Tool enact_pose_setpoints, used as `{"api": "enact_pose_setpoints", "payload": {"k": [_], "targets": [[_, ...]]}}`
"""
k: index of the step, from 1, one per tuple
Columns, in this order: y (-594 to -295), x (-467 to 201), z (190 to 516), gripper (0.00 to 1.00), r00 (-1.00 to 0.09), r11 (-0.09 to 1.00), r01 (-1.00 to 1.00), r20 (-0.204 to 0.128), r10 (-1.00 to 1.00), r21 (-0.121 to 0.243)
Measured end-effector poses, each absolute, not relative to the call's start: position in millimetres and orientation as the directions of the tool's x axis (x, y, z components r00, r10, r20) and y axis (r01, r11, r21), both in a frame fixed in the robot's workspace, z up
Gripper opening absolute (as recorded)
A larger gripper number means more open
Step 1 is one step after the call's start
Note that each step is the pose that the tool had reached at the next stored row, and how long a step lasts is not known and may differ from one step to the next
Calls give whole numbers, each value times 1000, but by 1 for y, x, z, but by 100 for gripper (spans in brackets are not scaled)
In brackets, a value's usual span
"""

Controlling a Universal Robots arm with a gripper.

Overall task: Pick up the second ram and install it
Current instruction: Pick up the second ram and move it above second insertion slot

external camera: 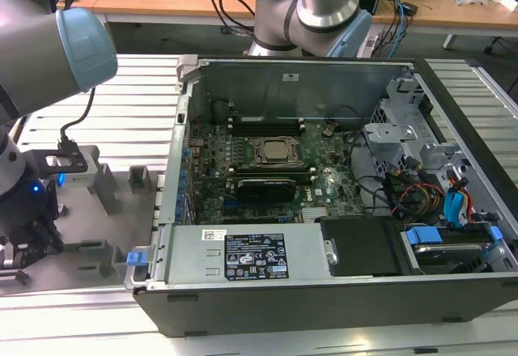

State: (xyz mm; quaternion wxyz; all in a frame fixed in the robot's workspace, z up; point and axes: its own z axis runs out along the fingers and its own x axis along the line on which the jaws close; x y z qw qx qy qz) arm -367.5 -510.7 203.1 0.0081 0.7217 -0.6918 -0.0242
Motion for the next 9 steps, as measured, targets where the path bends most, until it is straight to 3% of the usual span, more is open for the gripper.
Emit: {"api": "enact_pose_setpoints", "payload": {"k": [9], "targets": [[-511,-368,203,13,42,-43,-998,-24,-999,45]]}}
